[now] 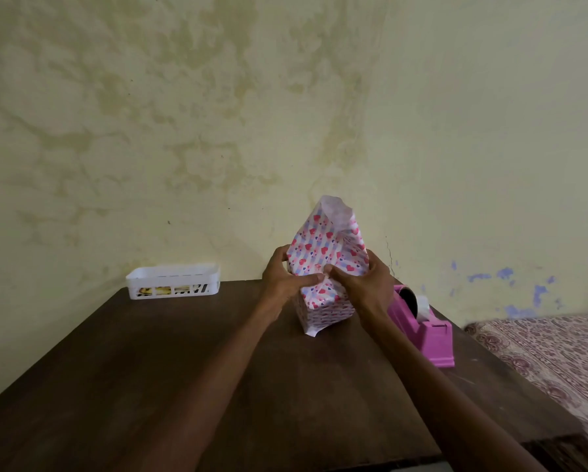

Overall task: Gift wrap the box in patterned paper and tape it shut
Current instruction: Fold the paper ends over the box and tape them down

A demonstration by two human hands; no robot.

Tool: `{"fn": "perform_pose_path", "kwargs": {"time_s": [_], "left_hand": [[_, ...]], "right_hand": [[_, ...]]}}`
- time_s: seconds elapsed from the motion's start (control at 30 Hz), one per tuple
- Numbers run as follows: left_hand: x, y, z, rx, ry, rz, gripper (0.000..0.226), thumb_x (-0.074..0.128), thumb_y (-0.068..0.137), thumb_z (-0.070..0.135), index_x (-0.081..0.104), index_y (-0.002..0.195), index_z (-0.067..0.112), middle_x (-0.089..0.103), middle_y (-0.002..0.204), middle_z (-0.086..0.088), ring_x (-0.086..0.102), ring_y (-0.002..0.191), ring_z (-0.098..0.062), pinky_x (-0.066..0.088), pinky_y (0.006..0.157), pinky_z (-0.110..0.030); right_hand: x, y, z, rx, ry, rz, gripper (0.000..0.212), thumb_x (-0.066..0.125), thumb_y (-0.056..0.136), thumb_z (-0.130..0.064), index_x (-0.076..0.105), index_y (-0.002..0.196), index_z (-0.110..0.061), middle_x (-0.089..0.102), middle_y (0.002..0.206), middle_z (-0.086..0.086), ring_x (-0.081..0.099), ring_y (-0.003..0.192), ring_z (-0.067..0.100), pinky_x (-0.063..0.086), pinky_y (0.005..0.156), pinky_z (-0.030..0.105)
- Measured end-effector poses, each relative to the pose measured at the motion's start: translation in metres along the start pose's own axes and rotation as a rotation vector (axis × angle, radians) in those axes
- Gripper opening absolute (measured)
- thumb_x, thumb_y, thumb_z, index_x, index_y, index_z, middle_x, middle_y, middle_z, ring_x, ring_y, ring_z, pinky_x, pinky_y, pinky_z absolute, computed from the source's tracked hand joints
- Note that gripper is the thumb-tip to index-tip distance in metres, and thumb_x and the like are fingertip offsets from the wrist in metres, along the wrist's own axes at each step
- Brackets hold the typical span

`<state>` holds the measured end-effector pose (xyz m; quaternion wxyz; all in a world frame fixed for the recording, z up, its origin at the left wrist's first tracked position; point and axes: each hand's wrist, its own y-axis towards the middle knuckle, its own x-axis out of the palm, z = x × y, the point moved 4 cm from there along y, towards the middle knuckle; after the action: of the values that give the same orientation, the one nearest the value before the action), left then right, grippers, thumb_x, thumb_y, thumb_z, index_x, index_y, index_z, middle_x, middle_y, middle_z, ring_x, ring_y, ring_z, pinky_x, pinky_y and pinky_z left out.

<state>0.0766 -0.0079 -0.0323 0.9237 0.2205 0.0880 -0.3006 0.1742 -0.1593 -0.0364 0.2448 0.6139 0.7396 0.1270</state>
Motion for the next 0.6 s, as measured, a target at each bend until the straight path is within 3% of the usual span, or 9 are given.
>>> {"fn": "perform_pose_path", "kwargs": {"time_s": [0.1,0.23,0.47,0.6], "left_hand": [[0.005,-0.004,0.002,0.054,0.127,0.033,0.093,0.085,0.065,0.044,0.033,0.14,0.023,0.044,0.141,-0.001,0.045,0.127,-0.021,0.042,0.107,-0.039],[0.008,-0.005,0.001,0.099,0.137,0.007,0.099,0.087,0.061,0.044,0.032,0.141,0.022,0.042,0.142,-0.002,0.044,0.129,-0.021,0.041,0.107,-0.043],[0.009,-0.016,-0.012,0.041,-0.099,-0.113,0.107,0.091,0.058,0.03,0.028,0.145,0.025,0.039,0.147,-0.001,0.044,0.132,-0.022,0.047,0.101,-0.044],[0.009,-0.021,-0.015,0.056,-0.058,-0.162,0.106,0.089,0.062,0.029,0.025,0.146,0.027,0.035,0.149,0.001,0.039,0.135,-0.019,0.044,0.105,-0.042]], "right_hand": [[0.005,-0.002,0.001,0.019,-0.019,0.002,0.101,0.072,0.044,-0.082,0.059,0.127,-0.026,0.068,0.122,-0.001,0.066,0.107,0.021,0.055,0.091,0.046],[-0.003,-0.002,0.0,0.06,0.004,0.071,0.066,0.083,0.063,-0.057,0.067,0.118,-0.024,0.073,0.111,0.0,0.071,0.092,0.02,0.059,0.082,0.044],[-0.01,0.001,0.008,0.147,0.08,0.13,0.057,0.084,0.067,-0.05,0.069,0.114,-0.021,0.074,0.108,0.003,0.072,0.085,0.02,0.06,0.076,0.044],[-0.01,0.0,0.013,0.191,0.131,0.135,0.053,0.084,0.068,-0.048,0.069,0.112,-0.021,0.074,0.105,0.002,0.071,0.085,0.02,0.06,0.077,0.048]]}}
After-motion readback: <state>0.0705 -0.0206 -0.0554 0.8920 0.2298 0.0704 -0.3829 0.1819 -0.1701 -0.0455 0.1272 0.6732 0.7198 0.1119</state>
